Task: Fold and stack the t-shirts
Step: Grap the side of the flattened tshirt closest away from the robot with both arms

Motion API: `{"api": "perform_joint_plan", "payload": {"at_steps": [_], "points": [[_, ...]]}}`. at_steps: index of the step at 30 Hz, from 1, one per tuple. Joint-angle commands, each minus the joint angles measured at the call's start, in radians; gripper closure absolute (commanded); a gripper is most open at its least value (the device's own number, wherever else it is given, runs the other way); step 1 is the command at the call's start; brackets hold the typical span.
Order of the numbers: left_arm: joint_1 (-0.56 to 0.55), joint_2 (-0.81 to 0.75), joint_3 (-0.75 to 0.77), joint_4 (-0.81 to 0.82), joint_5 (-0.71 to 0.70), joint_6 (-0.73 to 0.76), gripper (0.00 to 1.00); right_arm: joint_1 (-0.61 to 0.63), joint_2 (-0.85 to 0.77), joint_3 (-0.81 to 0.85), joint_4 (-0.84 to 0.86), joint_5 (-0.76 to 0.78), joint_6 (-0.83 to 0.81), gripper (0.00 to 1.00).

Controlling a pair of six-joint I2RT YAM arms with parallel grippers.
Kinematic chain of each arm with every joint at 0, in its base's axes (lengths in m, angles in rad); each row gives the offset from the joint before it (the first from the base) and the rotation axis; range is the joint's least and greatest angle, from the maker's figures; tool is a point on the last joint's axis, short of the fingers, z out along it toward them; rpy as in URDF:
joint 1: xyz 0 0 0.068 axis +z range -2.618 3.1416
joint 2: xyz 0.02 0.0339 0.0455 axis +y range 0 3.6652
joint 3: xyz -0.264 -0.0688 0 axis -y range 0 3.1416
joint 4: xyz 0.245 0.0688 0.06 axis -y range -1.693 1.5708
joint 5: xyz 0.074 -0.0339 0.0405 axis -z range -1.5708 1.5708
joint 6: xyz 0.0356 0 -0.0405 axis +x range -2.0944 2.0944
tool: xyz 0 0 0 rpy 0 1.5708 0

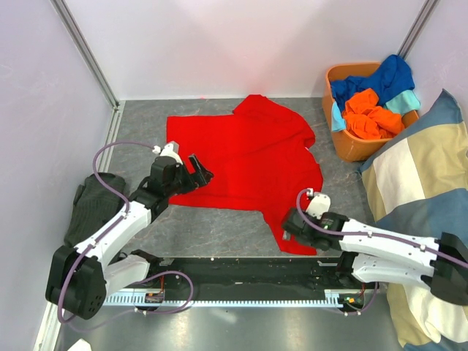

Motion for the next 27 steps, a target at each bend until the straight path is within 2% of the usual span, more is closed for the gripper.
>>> {"api": "perform_joint_plan", "payload": {"at_steps": [1, 7, 12, 16, 18, 27], "points": [[-0.004, -0.037, -0.022, 0.011, 0.009, -0.002, 0.00, 0.160, 0.044, 0.040, -0.058, 0.105, 0.283, 0.02], [-0.004, -0.035, -0.030, 0.008, 0.024, 0.018, 0.00, 0.278, 0.043, 0.036, -0.148, 0.168, 0.465, 0.03], [-0.004, -0.026, -0.030, 0.008, 0.032, 0.024, 0.00, 0.344, 0.161, 0.031, -0.159, 0.196, 0.607, 0.07], [-0.004, -0.019, -0.024, 0.008, 0.044, 0.031, 0.00, 0.361, 0.313, 0.045, -0.106, 0.182, 0.614, 0.07], [-0.004, -0.014, -0.022, 0.007, 0.047, 0.033, 0.00, 0.363, 0.331, 0.044, -0.079, 0.179, 0.608, 0.07], [-0.003, 0.021, -0.016, 0.019, 0.046, 0.031, 0.00, 0.363, 0.256, -0.019, -0.064, 0.168, 0.634, 0.06]]}}
